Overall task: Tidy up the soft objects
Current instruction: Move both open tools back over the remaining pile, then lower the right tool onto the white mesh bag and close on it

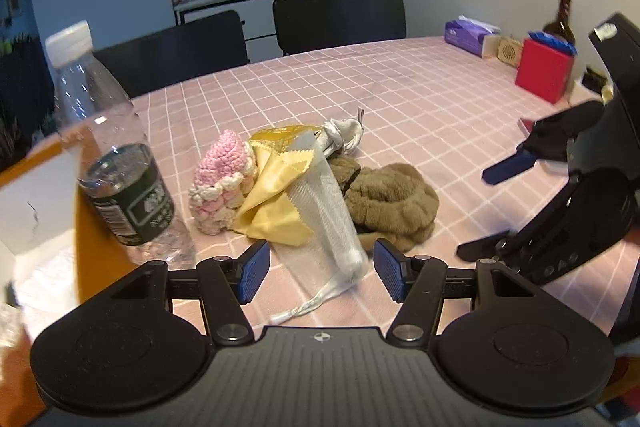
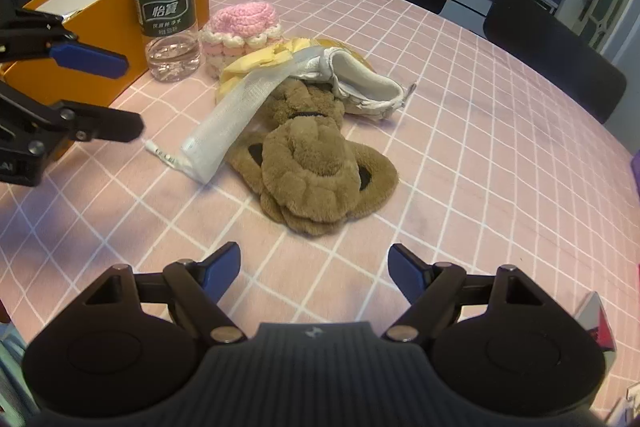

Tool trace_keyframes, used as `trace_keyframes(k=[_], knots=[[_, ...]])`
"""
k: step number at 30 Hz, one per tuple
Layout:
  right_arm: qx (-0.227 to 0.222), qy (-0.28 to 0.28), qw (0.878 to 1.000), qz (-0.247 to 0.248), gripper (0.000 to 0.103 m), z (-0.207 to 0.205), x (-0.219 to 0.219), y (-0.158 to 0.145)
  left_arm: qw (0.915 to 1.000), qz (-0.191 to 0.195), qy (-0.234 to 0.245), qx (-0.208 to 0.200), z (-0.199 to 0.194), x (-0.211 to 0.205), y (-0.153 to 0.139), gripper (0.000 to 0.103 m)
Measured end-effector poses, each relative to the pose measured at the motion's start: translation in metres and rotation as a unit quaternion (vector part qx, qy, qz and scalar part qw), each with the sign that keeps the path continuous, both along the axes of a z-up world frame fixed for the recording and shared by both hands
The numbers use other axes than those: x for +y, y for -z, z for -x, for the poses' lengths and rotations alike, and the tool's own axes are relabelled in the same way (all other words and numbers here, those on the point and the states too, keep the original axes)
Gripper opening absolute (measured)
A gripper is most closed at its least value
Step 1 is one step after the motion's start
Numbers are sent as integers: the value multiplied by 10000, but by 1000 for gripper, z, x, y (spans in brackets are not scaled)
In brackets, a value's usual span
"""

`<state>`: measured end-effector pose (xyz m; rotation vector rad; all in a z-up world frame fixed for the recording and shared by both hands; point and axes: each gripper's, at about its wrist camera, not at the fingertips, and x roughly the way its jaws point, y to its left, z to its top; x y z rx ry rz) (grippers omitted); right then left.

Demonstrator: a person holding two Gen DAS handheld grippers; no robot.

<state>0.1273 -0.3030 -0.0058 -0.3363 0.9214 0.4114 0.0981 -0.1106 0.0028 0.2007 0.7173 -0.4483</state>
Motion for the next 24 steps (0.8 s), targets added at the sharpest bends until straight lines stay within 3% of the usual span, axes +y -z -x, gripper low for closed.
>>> trace_keyframes(k=[3,9,14,20,24], knots=[[-44,-87,9999,-67,78,-9,4,1,9996,223,-76,174,-11,-6,4,70],[-230,-290,9992,-123,73,-18,13,-6,9986,208,-439,214,-32,-10,11,69],[-457,-390,9972,-448,63,-26,21,-19,9960,34,-851,269,-43,3,14,55],[-298,-637,9947,-747,57,-41,45,-18,9944,-115,-1036,173,-42,13,4,54],[-153,-637,9953,-706,47,-51,59,-8,9946,-177,-1015,121,-42,17,0,54]])
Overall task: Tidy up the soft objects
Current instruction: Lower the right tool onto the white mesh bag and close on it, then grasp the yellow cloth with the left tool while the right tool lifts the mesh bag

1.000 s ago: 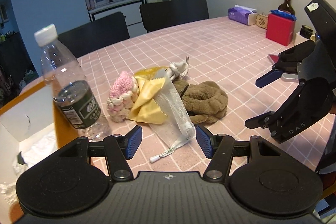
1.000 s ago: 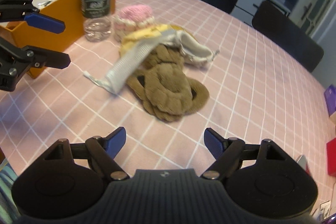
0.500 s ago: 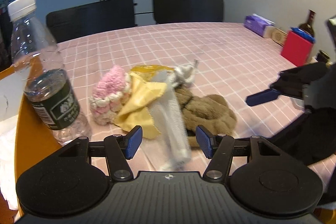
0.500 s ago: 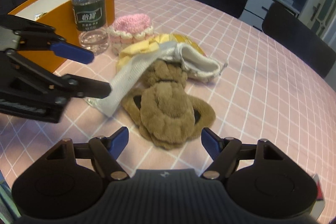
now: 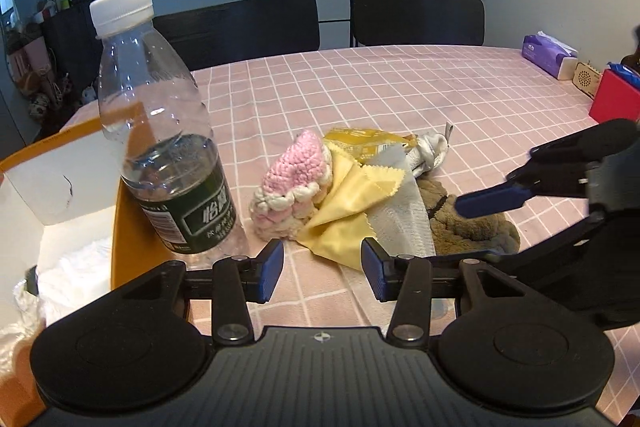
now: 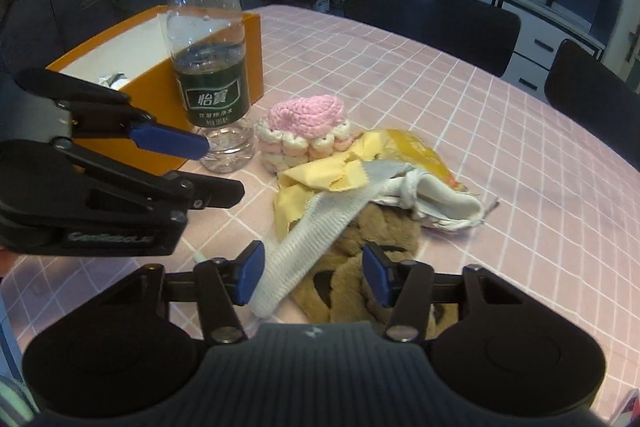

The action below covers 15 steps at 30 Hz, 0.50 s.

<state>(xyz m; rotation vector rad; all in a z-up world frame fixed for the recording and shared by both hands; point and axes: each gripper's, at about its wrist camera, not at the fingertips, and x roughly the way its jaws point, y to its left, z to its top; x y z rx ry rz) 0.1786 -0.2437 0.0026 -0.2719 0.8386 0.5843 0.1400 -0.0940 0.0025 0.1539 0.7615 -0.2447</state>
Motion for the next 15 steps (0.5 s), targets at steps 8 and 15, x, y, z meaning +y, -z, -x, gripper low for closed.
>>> trace_keyframes(k=[8,15], knots=[[211,154,9997,30,0,-5,-4,4,9994,-179,303,42,5,-5,6,54],[71,300,9994,162,0,24,-35,-15,9947,-284,983,-88,22,-17,5,55]])
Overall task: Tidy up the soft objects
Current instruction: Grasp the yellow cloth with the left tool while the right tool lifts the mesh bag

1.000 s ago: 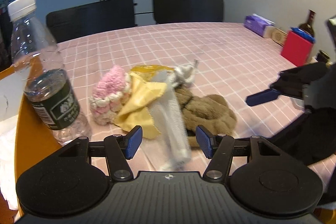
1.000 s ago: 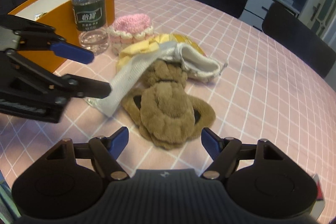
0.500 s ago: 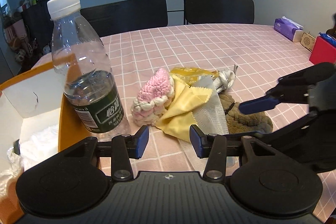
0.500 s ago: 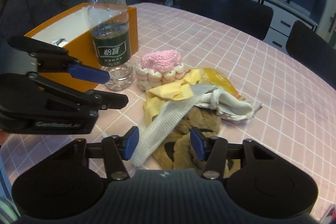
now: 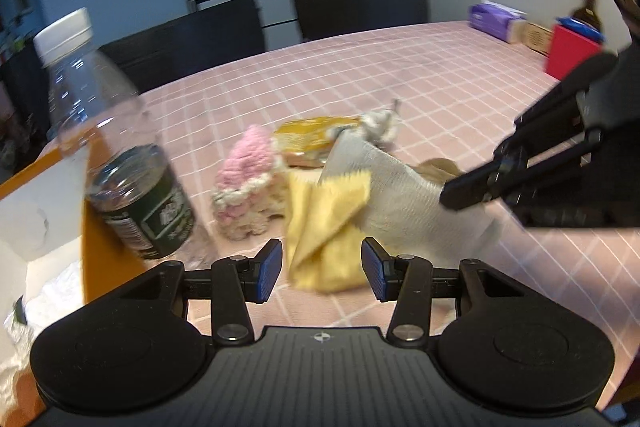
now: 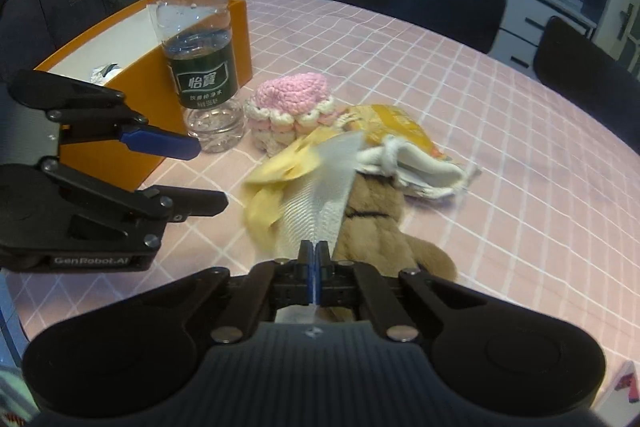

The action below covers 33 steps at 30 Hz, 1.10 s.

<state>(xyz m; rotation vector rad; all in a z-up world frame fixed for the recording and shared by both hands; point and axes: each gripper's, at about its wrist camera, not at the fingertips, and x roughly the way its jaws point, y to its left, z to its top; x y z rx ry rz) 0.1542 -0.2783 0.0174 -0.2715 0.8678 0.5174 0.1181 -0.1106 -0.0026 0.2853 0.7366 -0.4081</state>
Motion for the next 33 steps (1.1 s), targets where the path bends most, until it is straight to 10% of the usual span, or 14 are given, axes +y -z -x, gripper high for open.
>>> trace_keyframes(k=[16,21,25,33], knots=[[731,732,9946,-85,8,11,-61,37,9984,-332,444,61,9,-24,37,82],[564,478,9969,-283,67,17,-51,34,9984,-550,147,29,-5,-30,53,84],[553,185,9980,-243,79,20,-36,39,9982,-598,29,96,-12,-32,61,84],[354,-20,9991,249,61,21,-24,53,9985,-502,-209,106,-22,-27,63,75]])
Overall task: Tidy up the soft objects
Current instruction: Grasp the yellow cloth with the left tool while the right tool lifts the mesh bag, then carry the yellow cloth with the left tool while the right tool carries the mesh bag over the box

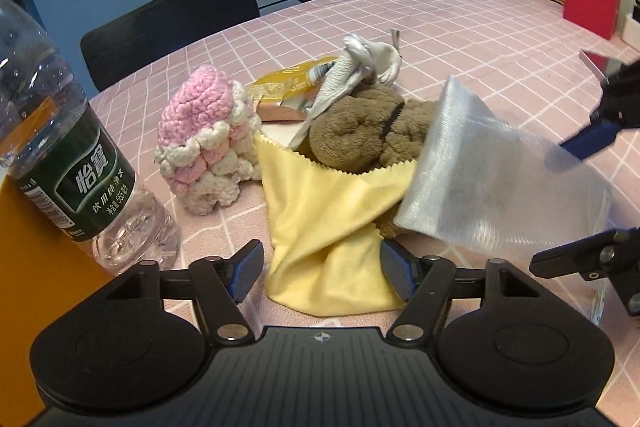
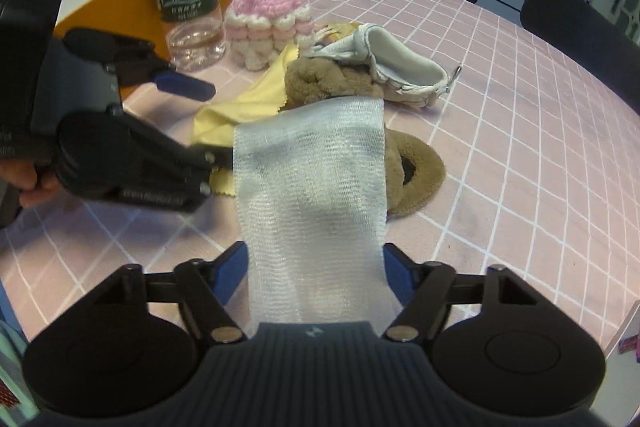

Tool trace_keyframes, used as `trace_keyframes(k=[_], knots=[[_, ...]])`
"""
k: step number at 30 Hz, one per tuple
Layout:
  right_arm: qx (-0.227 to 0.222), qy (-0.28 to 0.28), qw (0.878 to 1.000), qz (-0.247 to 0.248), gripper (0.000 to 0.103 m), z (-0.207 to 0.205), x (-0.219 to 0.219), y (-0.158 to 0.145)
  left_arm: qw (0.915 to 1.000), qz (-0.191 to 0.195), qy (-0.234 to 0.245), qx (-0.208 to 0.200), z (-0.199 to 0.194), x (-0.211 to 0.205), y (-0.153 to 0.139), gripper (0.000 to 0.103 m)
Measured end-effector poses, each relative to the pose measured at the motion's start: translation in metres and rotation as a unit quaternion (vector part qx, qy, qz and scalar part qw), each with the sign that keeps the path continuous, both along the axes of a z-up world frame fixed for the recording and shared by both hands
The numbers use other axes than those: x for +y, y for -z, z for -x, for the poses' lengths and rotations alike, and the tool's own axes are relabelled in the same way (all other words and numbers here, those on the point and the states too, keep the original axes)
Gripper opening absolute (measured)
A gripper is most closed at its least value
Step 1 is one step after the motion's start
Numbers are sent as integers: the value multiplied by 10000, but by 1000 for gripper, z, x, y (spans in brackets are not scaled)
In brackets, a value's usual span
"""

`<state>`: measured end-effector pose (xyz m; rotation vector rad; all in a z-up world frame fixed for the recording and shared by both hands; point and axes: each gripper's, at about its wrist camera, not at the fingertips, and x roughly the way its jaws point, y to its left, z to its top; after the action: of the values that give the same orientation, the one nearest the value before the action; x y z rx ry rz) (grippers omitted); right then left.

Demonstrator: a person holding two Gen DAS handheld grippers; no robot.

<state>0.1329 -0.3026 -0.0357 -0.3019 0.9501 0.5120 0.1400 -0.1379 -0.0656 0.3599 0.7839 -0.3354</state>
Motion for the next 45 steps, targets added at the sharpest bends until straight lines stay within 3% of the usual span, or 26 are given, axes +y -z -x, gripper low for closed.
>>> trace_keyframes(k=[2,6,9,11,22,31,37,42,45], knots=[[4,-2,10000,35,52,0,-1,1,10000,93,-20,12,-2,1,0,69],[61,26,9999,108,23,-2,-4,3,9994,322,-20,104,-3,2,1,53],[120,68,9998,117,14,-2,-6,4,9986,487,-44,195,-3,4,0,32],[132,87,9998,114,11,-2,-7,4,9987,452,-138,181,-2,5,0,8],[-45,24,9999,156,6,7,-4,-9,9965,749,-342,-145,27,20,-19,4],[-283,104,9994,-140,6,14,-8,-34,9928,1098,-242,-410,63,27,-47,4],[-381,231,9972,-597,4,19,-13,-59,9885,1369,-215,-604,81,38,-69,4],[-488,361,9946,-844,4,20,-6,-80,9855,1324,-249,-1031,98,55,-97,4],[-508,278,9933,-1003,4,21,6,-93,9848,1053,-337,-1343,104,69,-115,4]])
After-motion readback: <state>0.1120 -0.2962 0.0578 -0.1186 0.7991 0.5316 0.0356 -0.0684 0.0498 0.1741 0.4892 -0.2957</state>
